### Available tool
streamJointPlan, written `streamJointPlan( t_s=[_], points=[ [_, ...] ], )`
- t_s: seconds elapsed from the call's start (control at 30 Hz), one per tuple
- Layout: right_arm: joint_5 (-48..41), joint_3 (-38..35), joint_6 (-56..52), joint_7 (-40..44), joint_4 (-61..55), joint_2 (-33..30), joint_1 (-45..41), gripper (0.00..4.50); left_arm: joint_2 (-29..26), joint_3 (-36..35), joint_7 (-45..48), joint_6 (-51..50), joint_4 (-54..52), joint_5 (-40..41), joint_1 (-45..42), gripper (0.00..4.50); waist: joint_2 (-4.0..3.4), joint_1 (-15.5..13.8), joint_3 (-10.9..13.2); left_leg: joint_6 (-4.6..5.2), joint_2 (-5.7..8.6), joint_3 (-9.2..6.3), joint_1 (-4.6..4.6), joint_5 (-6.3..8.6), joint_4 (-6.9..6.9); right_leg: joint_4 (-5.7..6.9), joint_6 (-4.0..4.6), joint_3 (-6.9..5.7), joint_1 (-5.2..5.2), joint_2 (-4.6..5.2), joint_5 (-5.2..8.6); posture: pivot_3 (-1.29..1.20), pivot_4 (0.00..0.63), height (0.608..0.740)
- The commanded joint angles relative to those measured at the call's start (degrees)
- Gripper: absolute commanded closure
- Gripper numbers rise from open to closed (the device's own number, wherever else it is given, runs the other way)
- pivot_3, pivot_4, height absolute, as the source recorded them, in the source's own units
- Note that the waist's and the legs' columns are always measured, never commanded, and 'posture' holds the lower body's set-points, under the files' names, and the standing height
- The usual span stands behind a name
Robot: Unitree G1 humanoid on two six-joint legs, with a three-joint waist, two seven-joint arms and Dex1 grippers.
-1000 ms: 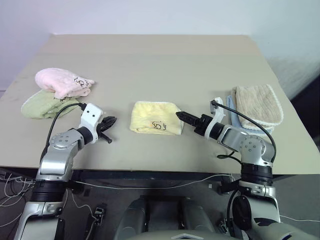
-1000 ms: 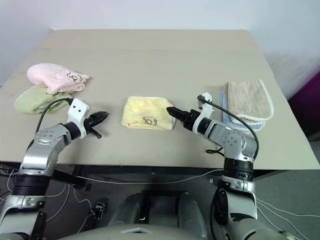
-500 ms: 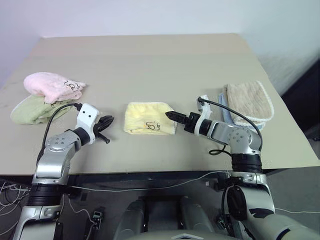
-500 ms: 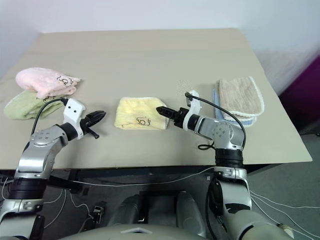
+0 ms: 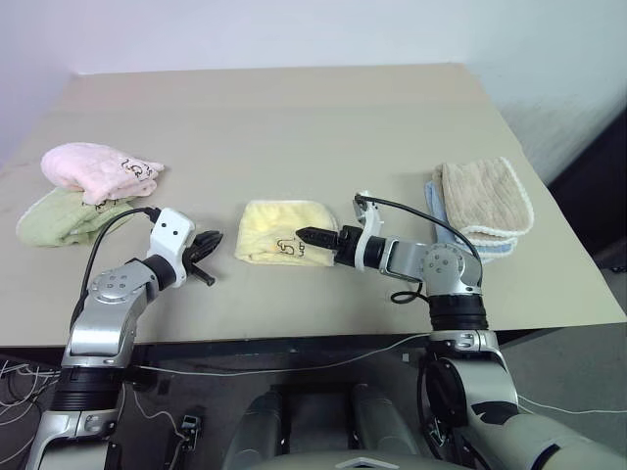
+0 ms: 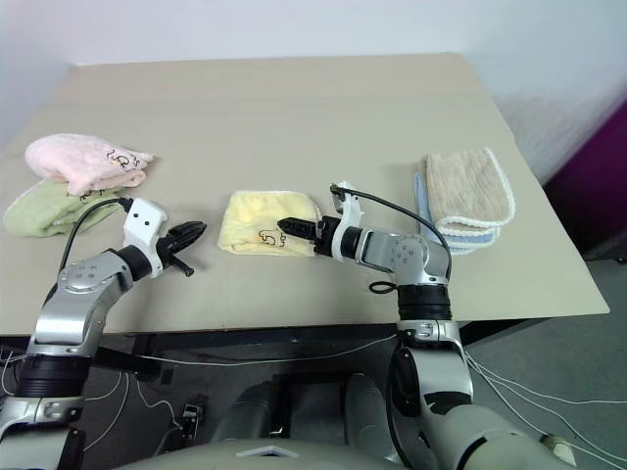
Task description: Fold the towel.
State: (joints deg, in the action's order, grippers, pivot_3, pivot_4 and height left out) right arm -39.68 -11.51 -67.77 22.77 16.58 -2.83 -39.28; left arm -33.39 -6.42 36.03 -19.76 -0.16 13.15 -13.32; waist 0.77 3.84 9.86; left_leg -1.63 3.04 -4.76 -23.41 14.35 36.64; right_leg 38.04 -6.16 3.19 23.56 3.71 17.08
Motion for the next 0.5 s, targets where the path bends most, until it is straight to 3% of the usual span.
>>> streamJointPlan(
  t_s=[0.03,0.23,0.43,0.5],
  points=[
    [-1.72,-0.99,-1.06,-0.01,-0.83,0.86,0.03,2.29,-0.08,-0.67,-0.01,0.84,-1.11,0.15,-0.47,4.20,0.00,-0.09,0.00,0.00,0.01,0.00,0.00,0.00,0.00,0.00,0.00,0.00,0.00,0.01,0.00,0.00,0.150,0.740],
    [-3.33,-3.33,-1.82,-1.00,-2.73,1.49,0.97,4.38,0.02,-0.07,0.14,1.07,-0.42,-0.11,-1.27,4.20,0.01,-0.31,-0.01,0.00,0.02,-0.01,0.01,0.00,0.00,-0.01,0.00,0.00,-0.03,0.02,0.00,0.00,0.150,0.740],
    [-8.84,-9.83,-0.67,-3.68,-8.56,2.54,0.58,4.47,0.15,0.15,0.13,1.19,-0.50,-0.15,-1.26,4.20,-0.01,-0.76,0.00,-0.01,0.04,0.00,-0.04,0.00,0.00,-0.01,0.00,0.00,0.01,0.05,0.00,0.00,0.150,0.740],
    [-10.94,-14.97,2.00,-7.04,-10.95,0.90,-1.62,4.47,0.26,0.13,0.05,1.18,-0.91,-0.07,-0.90,4.20,-0.01,-1.11,0.01,-0.01,0.05,0.00,-0.04,0.00,0.00,-0.02,0.00,0.00,0.01,0.06,0.00,0.00,0.150,0.740]
  ],
)
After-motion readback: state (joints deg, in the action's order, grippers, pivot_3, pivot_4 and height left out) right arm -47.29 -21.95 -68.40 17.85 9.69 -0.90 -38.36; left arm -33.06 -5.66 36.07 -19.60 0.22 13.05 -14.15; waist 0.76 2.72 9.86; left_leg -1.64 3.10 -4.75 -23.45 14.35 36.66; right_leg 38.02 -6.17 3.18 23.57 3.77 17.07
